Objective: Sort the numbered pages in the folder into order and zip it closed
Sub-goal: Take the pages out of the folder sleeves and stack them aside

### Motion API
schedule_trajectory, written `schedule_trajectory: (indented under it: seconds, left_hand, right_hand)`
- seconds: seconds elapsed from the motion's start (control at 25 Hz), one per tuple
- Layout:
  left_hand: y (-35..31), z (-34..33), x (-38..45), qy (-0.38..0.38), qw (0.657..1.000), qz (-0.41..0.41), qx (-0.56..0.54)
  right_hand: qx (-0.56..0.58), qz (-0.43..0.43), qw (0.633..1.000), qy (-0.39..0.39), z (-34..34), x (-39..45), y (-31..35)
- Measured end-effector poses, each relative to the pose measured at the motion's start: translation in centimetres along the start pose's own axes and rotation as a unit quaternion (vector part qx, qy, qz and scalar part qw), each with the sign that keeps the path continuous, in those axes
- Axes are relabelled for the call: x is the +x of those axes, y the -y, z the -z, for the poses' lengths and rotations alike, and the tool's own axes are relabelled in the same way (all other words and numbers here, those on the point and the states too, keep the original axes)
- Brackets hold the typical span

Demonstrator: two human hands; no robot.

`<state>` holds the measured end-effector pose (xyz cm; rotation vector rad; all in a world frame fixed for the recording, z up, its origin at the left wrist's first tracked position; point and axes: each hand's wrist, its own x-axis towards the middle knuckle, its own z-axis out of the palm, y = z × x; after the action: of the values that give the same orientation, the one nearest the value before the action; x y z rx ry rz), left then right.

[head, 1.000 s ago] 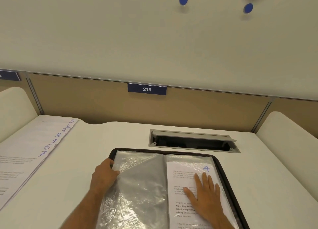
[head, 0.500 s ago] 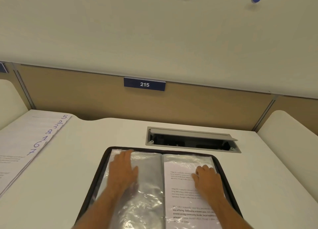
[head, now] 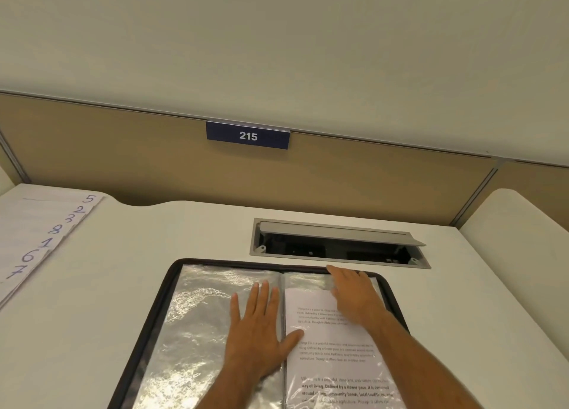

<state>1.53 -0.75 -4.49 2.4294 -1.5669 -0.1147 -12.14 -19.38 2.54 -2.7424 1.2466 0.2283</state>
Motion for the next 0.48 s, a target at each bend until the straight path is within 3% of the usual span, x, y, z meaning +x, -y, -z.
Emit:
schedule_trajectory:
  seconds: [0.24, 0.48]
  left_hand:
    - [0.1, 0.0, -0.1, -0.022, 1.0, 0.005, 0.004]
    - [0.1, -0.3, 0.0, -0.037, 0.999, 0.001, 0.001]
  right_hand:
    - [-0.02, -0.002, 0.998, -0.053, 0.7, 0.7, 0.1]
    - [-0.032, 0.007, 0.999, -0.036, 1.7, 0.4, 0.2]
